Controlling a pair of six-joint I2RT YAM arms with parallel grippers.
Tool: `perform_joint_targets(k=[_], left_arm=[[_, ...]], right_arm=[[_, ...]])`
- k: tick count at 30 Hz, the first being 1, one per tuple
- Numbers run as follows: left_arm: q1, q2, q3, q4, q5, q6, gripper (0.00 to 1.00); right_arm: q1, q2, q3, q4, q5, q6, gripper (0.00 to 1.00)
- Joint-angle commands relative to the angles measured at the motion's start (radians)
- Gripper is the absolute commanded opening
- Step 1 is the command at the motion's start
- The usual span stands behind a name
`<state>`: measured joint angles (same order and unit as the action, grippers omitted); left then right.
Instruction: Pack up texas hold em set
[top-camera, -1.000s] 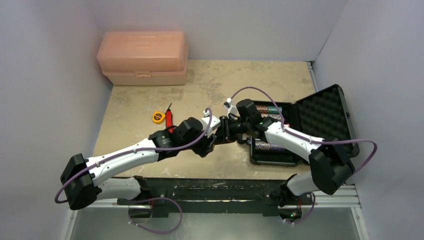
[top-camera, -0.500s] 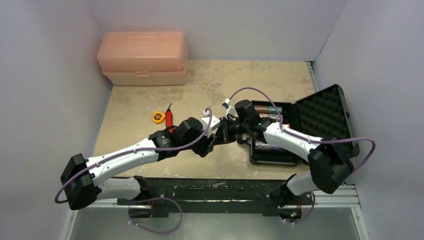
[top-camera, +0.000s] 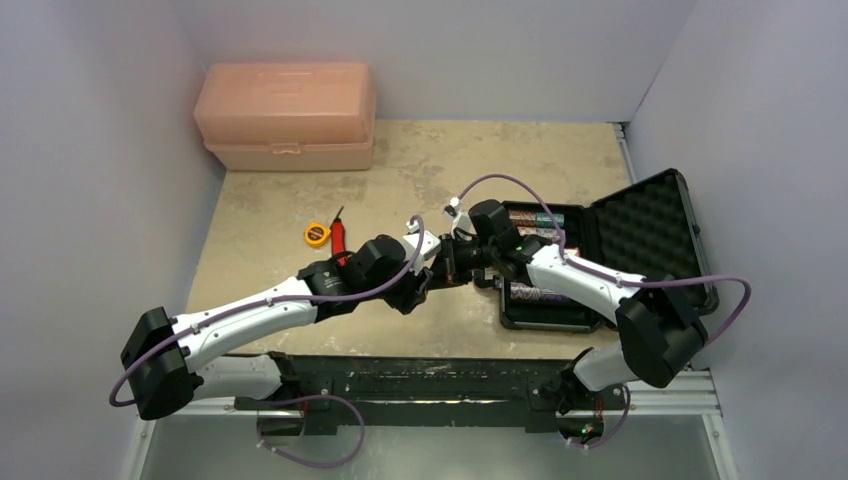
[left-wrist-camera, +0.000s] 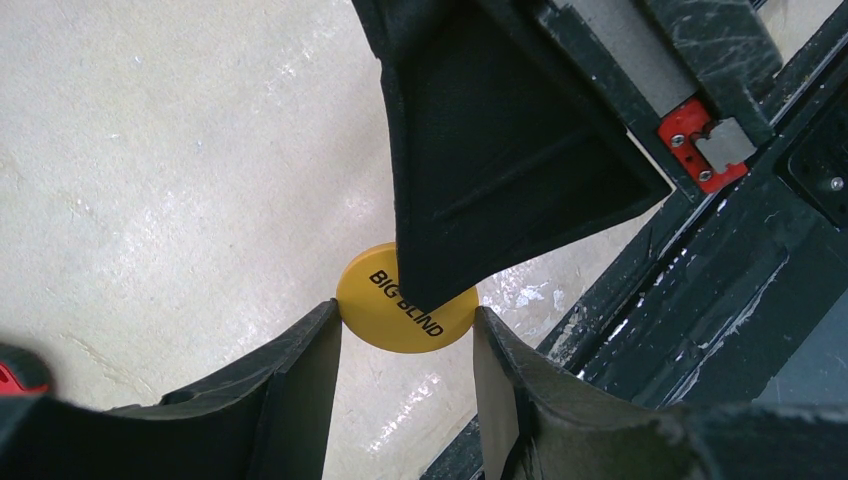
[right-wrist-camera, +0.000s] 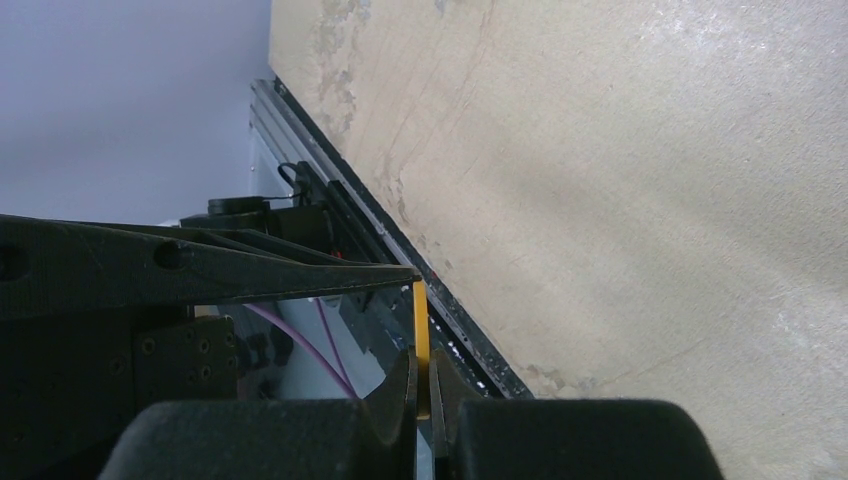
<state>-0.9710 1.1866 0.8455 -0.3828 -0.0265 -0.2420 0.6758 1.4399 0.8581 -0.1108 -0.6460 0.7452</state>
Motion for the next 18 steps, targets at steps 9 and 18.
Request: perform_joint_targets(k=[9, 18], left_arm=[[-0.008, -0.033, 0.004, 0.059, -0.023, 0.010, 0.62], [-0.013, -0.047, -0.011, 0.067, -0.017, 0.020, 0.84]], right_arm=[[0.010, -0.042, 0.037, 0.004, 0.024, 0.005, 0.00], [0.010, -0.051, 0.042, -0.008, 0.039, 0.001, 0.00]])
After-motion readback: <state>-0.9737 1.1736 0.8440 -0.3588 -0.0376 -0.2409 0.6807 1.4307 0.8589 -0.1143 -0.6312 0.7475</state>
